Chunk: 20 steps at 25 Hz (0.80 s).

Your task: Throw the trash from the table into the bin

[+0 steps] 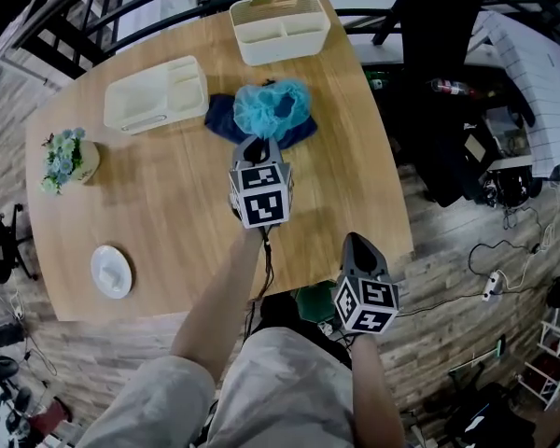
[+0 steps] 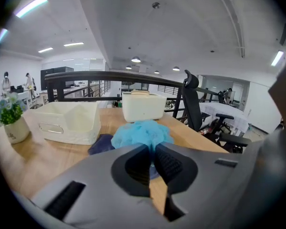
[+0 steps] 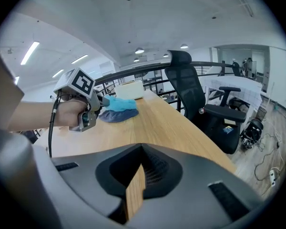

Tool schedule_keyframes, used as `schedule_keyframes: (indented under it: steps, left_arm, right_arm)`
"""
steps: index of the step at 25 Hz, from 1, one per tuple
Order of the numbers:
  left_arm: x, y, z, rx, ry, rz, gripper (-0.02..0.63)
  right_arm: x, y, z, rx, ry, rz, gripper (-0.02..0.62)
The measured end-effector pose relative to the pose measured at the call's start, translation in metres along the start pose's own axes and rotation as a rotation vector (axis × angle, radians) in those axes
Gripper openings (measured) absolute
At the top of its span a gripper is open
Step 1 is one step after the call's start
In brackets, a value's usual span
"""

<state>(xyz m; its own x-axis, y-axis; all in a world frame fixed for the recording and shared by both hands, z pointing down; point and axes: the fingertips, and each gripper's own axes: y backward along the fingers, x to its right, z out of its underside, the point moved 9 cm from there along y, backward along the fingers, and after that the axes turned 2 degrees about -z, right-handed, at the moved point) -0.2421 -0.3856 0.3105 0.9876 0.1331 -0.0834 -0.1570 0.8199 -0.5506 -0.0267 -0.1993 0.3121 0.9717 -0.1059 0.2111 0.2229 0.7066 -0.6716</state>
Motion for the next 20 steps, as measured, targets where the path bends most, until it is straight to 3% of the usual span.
schedule_keyframes:
  steps: [7,15,20]
  left_arm:
    - [0.050,0.076,0.029,0.042,-0.025,-0.003,0.009]
    - [0.130,0.195,0.103,0.065,-0.036,-0.023,0.009]
    - [0.189,0.255,0.165,0.060,-0.024,-0.017,0.009]
  right_arm:
    - [0.019,0.064,0.042,0.035,0.045,-0.031,0.026]
    - [0.073,0.177,0.130,0.065,0.064,-0.093,0.026]
    - [0.126,0.244,0.200,0.046,0.031,-0.063,0.026]
